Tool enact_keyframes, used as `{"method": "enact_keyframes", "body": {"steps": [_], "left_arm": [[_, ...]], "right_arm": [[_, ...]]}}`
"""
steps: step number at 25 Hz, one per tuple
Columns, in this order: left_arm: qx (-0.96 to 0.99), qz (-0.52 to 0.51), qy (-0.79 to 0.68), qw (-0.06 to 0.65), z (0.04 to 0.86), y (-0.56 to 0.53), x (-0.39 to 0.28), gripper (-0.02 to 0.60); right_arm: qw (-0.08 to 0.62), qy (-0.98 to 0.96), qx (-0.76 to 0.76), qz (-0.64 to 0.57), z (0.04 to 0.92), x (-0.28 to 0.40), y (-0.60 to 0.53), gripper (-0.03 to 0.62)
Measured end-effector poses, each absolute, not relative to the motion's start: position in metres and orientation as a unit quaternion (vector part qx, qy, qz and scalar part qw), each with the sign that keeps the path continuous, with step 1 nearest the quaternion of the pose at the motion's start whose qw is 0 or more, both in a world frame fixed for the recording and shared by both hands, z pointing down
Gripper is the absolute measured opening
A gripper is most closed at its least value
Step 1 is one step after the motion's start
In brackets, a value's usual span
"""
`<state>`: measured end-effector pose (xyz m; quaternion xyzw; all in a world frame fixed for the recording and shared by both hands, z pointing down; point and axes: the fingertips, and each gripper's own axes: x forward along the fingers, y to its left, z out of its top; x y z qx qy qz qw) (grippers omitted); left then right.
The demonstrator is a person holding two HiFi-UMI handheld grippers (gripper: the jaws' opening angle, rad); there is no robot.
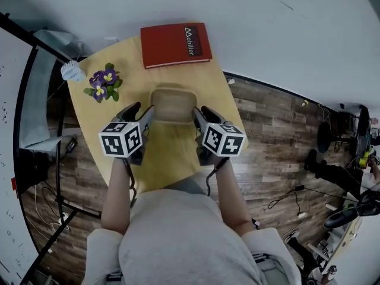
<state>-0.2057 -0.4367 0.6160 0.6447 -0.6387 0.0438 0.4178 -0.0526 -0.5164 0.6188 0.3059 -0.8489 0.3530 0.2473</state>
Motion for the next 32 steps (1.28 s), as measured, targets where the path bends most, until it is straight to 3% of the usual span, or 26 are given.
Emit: {"method": "enact_keyframes", "body": {"steps": [21, 32], "left_arm": [[0.638, 0.059, -0.628, 0.442, 0.644, -0.453, -0.189, 0.232], [0.649, 0.091, -0.632, 0.414, 0.638, -0.456, -0.187, 0.223]], "right_arm": [[0.253, -0.842, 0.277, 0.387, 0.643, -0.064, -0.517, 0.149], [0.255, -0.846, 0.285, 0.371, 0.639, -0.066, -0.516, 0.149]]}}
